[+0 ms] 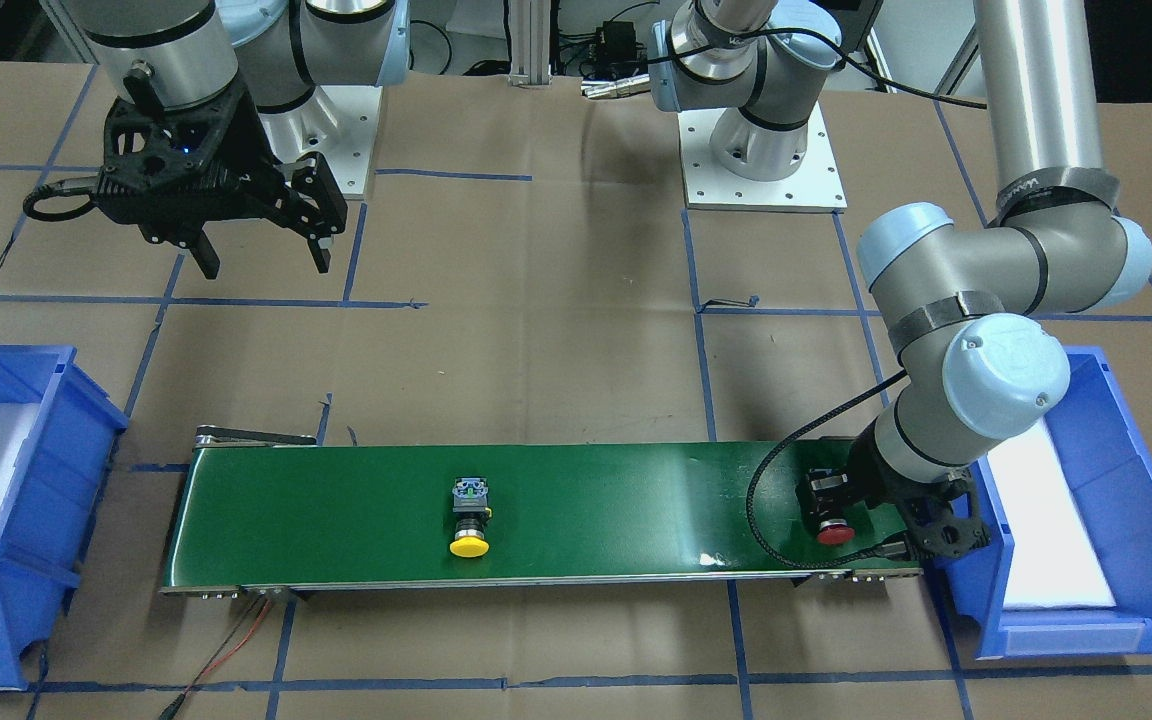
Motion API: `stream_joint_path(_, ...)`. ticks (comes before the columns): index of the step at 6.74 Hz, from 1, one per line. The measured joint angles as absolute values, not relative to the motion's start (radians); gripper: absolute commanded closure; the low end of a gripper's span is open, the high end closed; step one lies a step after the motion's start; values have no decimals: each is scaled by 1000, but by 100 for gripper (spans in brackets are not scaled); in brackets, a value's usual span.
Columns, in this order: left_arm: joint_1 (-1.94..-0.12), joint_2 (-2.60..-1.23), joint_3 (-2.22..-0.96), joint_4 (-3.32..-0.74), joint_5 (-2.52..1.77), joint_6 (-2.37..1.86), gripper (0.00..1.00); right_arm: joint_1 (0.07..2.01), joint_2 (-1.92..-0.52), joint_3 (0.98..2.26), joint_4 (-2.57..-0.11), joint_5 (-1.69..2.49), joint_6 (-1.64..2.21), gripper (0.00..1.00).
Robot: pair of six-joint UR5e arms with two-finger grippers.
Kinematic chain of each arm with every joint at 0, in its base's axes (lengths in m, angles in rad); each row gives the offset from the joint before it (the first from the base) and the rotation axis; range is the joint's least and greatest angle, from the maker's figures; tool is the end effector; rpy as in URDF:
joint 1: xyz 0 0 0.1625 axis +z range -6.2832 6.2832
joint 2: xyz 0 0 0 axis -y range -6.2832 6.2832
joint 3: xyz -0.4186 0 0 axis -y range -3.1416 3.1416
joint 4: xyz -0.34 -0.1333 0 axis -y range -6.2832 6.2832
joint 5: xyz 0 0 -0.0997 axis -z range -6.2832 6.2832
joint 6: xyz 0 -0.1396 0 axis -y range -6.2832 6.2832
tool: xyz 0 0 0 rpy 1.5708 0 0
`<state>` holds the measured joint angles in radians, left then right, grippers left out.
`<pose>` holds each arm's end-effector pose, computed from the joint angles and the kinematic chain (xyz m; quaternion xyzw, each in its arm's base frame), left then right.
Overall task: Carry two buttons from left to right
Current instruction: 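Carry the red button onto the conveyor end nearest the left bin, then release the red button with the left gripper while the right gripper grasps the yellow button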
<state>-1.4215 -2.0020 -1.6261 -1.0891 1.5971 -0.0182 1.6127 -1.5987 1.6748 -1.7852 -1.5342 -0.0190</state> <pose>-0.0427 -0.5874 0.2438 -0.0836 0.9964 0.0033 0.0130 0.1569 -0.4391 0.4307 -0.0316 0.9969 -0.0689 0.0190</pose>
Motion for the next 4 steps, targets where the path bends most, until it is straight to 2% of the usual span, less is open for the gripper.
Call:
stream_joint_path(2,-1421,-1971,-1583,-1121,1600,-17,0,1614,-1520,1675,-1873,-1547,-20,0)
stream_joint_path(4,-1427,-1915,-1501,-1278,1601,-21,0,1615,-1459,1672,-1898,-1557,-17,0)
